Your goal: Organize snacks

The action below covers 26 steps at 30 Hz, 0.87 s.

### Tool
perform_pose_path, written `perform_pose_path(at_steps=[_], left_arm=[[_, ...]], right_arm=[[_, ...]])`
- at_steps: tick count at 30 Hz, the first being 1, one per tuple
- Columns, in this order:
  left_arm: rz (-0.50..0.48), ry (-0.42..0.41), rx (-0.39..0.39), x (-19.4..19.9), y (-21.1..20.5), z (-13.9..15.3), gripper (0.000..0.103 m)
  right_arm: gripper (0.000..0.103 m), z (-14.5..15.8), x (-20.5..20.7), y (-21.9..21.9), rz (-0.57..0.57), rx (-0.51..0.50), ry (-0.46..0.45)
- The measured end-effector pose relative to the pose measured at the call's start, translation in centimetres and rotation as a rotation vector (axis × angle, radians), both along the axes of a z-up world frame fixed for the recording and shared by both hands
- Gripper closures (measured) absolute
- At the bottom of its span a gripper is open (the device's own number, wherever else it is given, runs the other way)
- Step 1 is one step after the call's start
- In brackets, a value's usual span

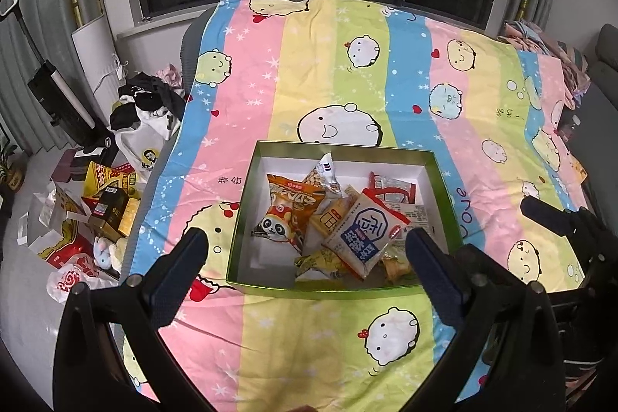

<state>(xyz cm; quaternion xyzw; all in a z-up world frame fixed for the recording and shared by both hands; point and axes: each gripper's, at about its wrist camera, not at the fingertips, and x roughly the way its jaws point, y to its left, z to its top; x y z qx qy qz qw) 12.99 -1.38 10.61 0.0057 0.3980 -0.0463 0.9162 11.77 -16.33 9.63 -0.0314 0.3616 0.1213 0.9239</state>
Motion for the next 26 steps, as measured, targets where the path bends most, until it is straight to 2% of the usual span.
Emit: perform_pose_path(at_steps=[26], left_arm=[[-0.015,-0.002,0.002,-0.1,-1.1,0.0,0.001]], right_arm=[[0.009,-0.1,0.1,-0.3,-0.001,0.005,0.001]])
